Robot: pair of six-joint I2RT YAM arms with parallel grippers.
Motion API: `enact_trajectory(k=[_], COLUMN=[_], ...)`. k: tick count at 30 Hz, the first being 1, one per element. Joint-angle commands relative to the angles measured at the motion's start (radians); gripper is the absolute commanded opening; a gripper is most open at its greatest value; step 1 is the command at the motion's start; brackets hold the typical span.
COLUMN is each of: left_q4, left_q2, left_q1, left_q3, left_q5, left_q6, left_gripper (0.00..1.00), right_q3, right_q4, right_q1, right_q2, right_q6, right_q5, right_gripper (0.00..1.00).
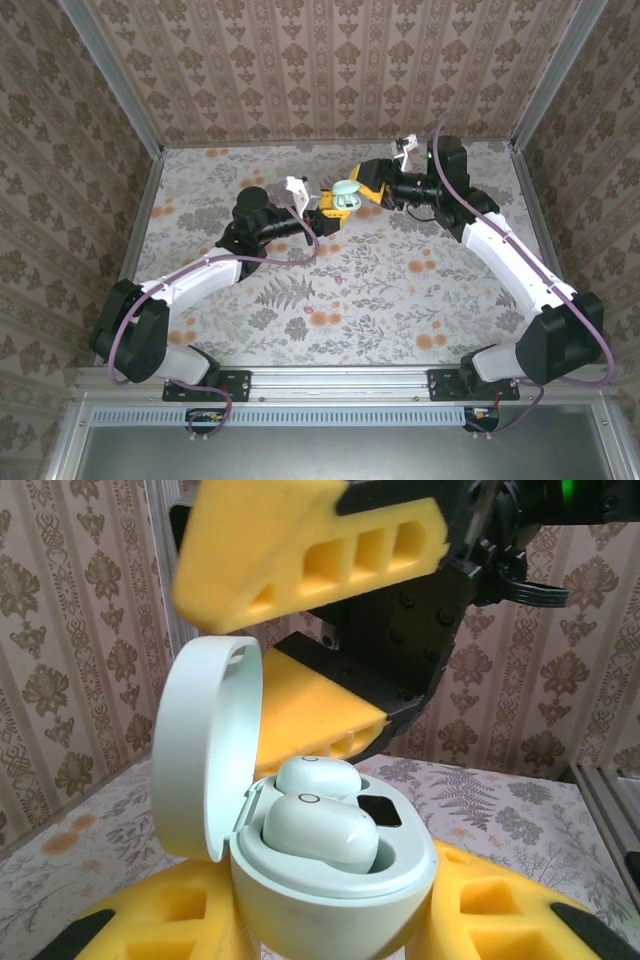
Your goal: Insert wireless bluetooth earbuds into charging case
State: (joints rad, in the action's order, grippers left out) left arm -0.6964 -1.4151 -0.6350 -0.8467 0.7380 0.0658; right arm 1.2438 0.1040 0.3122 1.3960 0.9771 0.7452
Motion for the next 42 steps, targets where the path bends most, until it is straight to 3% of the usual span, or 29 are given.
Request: enact_trajectory(k=[1,12,19,33,42], left_q4=[-0.016,-0.016,-0.055,-0.14,-0.146], left_q2=[-0.005,-0.011,-0.025,-0.049,-0.044], left_q1=[-0.01,-0.011,-0.008,-0.008,-0.007], left_q3=[-0.028,-0.037,-0.038,-0.037,-0.03], left_q5=[0.022,-0.02,-0.049,-0.031,-0.022], left_q6=[-0.021,-0.024,-0.008,0.051,0.057], left_gripper=[0.31,0.3,0.3,0.31,0.31], right_q3=[0.034,0.066,0.029,-0.062,-0.086], right_q4=[-0.018,0.121,0.121,-0.062,-0.149], right_q1=[0.002,0.018,0.018,-0.002,-0.019], right_q2=[0.032,0.055,0.01,0.003,0.003], right_q6=[0.01,-0.107,-0.117,-0.005,0.075], right_q5=[0.009,0.062,0.083,0.26,0.267], right_gripper=[0.61,0.6,0.59,0.58,0.53])
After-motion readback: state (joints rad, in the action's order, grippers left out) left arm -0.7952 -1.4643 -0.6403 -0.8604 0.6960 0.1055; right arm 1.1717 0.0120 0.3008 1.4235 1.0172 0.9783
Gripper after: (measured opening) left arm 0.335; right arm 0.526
